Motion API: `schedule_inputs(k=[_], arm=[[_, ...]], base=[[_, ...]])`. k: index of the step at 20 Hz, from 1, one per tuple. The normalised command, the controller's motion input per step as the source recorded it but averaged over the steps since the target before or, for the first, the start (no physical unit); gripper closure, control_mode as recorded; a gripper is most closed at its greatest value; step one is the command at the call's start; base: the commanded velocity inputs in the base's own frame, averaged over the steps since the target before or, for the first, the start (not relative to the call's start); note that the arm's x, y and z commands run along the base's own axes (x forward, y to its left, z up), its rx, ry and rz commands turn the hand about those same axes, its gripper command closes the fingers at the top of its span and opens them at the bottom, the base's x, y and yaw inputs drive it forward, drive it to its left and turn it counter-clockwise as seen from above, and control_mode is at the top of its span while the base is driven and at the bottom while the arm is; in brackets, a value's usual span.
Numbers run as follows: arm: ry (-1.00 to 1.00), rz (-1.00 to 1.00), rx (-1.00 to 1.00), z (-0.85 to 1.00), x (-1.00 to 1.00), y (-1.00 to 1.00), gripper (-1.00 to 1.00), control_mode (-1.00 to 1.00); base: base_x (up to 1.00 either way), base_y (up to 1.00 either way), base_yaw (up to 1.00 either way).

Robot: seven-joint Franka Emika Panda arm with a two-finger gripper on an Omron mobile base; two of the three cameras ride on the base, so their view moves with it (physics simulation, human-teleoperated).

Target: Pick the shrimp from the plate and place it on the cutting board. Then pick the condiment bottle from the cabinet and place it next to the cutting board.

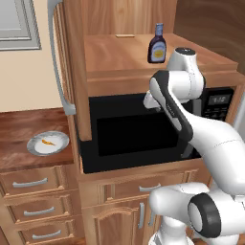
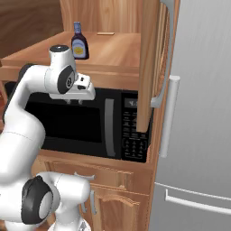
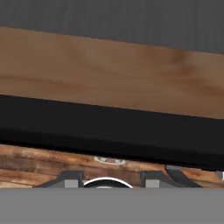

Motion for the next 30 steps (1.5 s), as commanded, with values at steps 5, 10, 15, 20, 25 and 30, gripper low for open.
schedule_inputs(k=[5, 10, 15, 20, 25, 30], arm=[[-0.13, 0.01, 0.0, 0.17, -0.3, 0.0, -1.0, -1.0], [-0.37, 0.04, 0.0, 0.38, -0.75, -0.01, -1.0, -1.0], [-0.35, 0.05, 0.0, 0.34, -0.81, -0.01, -1.0, -1.0], [-0.2, 0.04, -0.02, 0.24, -0.72, -0.05, -1.0, -1.0], [-0.12, 0.0, -0.02, 0.14, -0.63, -0.01, -1.0, -1.0], [-0.09, 0.0, -0.01, 0.05, -0.52, -0.07, -1.0, -1.0]], base=[[0.0, 0.0, 0.0], [0.0, 0.0, 0.0], [0.0, 0.0, 0.0], [0.0, 0.0, 0.0], [0.0, 0.0, 0.0], [0.0, 0.0, 0.0]])
